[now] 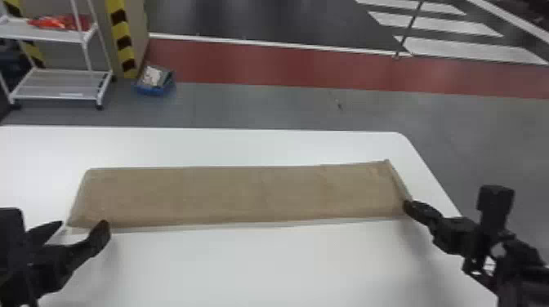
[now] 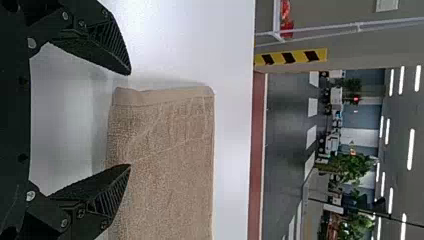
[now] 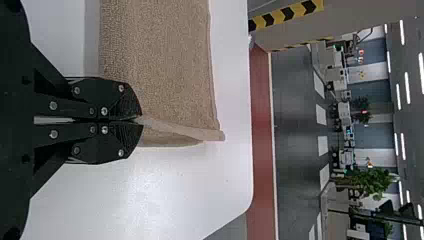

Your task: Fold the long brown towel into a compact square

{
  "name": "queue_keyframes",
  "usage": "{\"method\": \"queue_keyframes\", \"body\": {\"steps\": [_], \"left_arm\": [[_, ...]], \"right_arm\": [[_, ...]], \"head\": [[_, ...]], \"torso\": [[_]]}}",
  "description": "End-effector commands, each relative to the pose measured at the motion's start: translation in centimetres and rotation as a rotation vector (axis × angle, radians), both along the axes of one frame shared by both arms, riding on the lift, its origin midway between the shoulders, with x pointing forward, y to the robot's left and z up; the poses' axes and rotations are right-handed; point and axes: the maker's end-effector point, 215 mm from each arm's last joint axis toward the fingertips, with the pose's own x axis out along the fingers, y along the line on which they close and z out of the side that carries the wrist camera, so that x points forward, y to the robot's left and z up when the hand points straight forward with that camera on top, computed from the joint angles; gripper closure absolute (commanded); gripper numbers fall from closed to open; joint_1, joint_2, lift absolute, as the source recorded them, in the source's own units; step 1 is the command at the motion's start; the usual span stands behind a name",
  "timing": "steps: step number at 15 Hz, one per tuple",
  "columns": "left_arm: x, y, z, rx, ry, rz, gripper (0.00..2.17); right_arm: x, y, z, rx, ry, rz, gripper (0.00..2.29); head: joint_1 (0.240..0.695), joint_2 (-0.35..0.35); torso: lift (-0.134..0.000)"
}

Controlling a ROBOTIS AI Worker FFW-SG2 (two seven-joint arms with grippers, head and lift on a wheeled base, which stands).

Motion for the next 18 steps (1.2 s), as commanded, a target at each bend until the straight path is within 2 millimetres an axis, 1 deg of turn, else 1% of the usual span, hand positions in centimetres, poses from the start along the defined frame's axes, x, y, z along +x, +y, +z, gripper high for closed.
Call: {"method": "queue_keyframes", "body": {"steps": [1,3,4,5,6,8,11,13,14,16,18], "left_arm": [[0.1,0.0,-0.3,-0.002,0.011,0.000,0.32],[0.2,-0.1,0.0,-0.003,0.008,0.001,0.66],[0.1,0.0,0.4,0.000,-0.004,0.006,1.02],[0.2,-0.2,1.3,-0.010,-0.029,0.021,1.41],[0.1,-0.2,1.8,-0.008,-0.040,0.029,1.62],[-0.1,-0.5,2.7,-0.008,-0.056,0.024,1.71],[-0.7,-0.6,3.7,-0.006,-0.067,0.019,1.71],[-1.7,1.1,4.0,0.009,-0.062,0.044,1.71],[-2.3,1.8,4.3,0.016,-0.058,0.051,1.71],[-3.7,3.7,4.5,0.033,-0.045,0.071,1.71],[-4.9,4.9,4.9,0.036,-0.042,0.076,1.71]], "right_arm": [[-0.1,0.0,0.3,-0.003,-0.003,0.002,1.12],[0.0,0.0,0.6,-0.006,-0.007,0.003,1.12],[0.0,0.0,0.6,-0.007,-0.007,0.003,1.12],[0.0,-0.1,0.7,-0.008,-0.008,0.002,1.12],[0.0,-0.2,0.7,-0.009,-0.007,0.002,1.12],[-0.1,-0.2,1.0,-0.009,-0.013,0.004,1.12],[-0.5,0.5,2.1,-0.015,-0.033,0.021,1.12],[-1.0,1.4,2.7,-0.014,-0.045,0.034,1.12],[-1.5,1.9,3.0,-0.013,-0.050,0.044,1.12],[-2.3,2.8,3.5,-0.015,-0.060,0.057,1.12],[-3.1,3.3,3.3,-0.004,-0.062,0.057,1.12]], "head": [[0.695,-0.193],[0.695,-0.192],[0.695,-0.192],[0.695,-0.192],[0.695,-0.191],[0.695,-0.194],[0.695,-0.200],[0.695,-0.198],[0.695,-0.192],[0.695,-0.174],[0.695,-0.141]], "torso": [[-0.125],[-0.125],[-0.125],[-0.125],[-0.125],[-0.125],[-0.125],[-0.125],[-0.125],[-0.125],[-0.125]]}}
